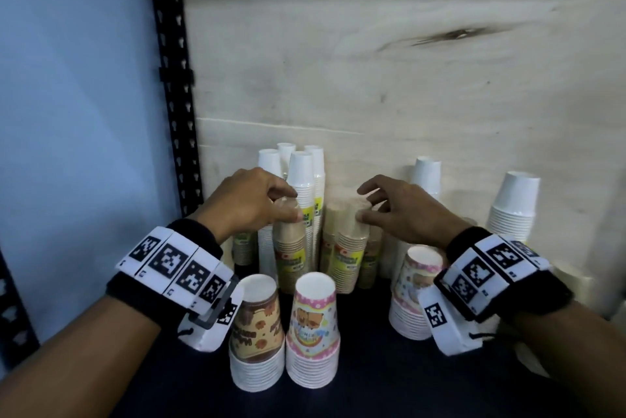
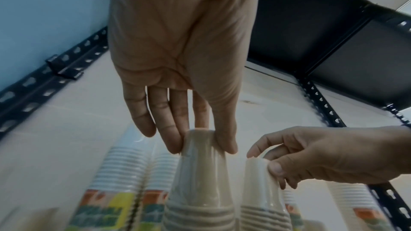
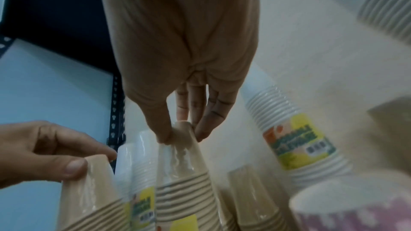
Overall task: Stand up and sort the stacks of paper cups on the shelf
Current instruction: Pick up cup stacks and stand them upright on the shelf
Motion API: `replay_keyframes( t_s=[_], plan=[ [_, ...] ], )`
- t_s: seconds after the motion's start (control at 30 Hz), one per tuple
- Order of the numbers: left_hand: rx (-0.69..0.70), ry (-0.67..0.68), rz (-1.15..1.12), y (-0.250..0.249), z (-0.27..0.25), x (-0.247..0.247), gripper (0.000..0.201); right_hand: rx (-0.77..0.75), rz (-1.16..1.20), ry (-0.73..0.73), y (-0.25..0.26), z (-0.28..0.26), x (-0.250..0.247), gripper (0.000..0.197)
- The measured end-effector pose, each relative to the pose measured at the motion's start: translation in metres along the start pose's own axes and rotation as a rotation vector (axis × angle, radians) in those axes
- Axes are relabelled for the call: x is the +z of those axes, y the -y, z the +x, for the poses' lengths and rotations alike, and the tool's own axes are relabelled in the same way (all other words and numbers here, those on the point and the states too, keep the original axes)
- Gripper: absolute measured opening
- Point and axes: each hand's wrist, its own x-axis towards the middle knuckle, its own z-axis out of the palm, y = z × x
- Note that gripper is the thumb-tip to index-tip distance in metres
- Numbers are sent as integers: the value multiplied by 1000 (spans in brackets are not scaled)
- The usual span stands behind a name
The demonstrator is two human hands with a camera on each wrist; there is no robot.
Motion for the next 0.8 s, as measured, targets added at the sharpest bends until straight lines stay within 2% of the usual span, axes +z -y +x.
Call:
replay_keyframes(
  t_s=[0.13,0.37,0.53,0.67,0.8],
  plan=[
    [66,9,-30,-27,6,8,49,31,92,-1,-6,-17,-30,42],
    [174,116,-60,-75,8,28,48,79,126,11,-17,-55,-65,42],
    [239,188,-38,-105,3,46,45,117,44,36,-34,-84,-85,33],
    [280,240,-27,-124,-4,70,51,179,-45,74,-53,-107,-89,28],
    [306,253,-97,-132,-11,99,52,232,-144,74,-73,-127,-86,27]
  ],
)
